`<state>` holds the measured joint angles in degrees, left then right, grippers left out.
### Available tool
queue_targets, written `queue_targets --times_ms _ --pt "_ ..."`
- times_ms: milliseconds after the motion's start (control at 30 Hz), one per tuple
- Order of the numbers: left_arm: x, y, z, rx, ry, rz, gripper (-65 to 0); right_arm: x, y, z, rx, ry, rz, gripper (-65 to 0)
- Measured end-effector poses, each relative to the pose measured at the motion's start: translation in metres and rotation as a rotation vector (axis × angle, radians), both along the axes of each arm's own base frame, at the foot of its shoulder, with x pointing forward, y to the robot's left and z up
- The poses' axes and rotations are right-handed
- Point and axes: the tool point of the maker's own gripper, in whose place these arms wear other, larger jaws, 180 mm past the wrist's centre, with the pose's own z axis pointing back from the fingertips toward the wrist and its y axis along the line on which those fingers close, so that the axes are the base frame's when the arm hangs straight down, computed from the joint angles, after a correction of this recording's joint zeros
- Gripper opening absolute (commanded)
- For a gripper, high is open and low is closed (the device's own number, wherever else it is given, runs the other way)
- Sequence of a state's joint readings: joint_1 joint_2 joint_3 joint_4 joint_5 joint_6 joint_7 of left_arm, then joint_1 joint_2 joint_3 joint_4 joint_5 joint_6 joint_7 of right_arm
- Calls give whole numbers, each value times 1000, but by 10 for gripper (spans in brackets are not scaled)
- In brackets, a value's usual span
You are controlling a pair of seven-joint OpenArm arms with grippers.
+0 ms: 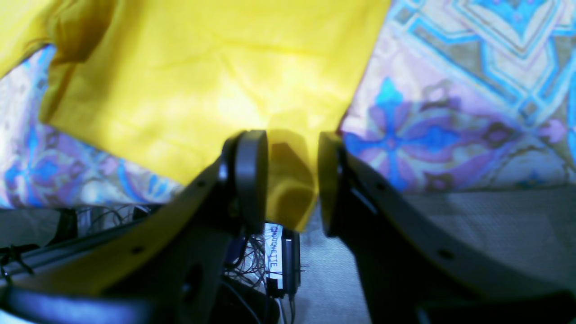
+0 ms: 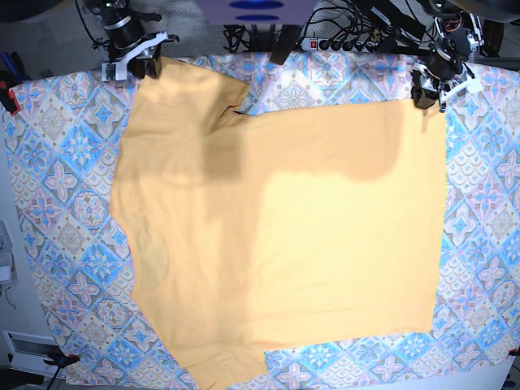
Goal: Fold the T-shirt properly
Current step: 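Lower the right gripper onto the shirt corner nearest it and grasp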
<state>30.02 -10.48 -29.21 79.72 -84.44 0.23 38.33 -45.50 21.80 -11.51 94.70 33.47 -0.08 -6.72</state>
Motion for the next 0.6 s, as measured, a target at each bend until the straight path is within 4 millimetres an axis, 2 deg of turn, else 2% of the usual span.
queue_targets --times_ms 200,333,533,600 --pt "0 0 0 0 1 0 -650 23 -2 4 -3 -57 -4 -462" --pt "0 0 0 0 1 0 -650 6 -4 -6 -9 4 -4 -462" --pt "0 0 0 0 1 0 -650 21 -12 -11 -26 -23 -17 -462" --pt "0 0 0 0 0 0 -650 14 -15 -15 -32 0 -21 -462"
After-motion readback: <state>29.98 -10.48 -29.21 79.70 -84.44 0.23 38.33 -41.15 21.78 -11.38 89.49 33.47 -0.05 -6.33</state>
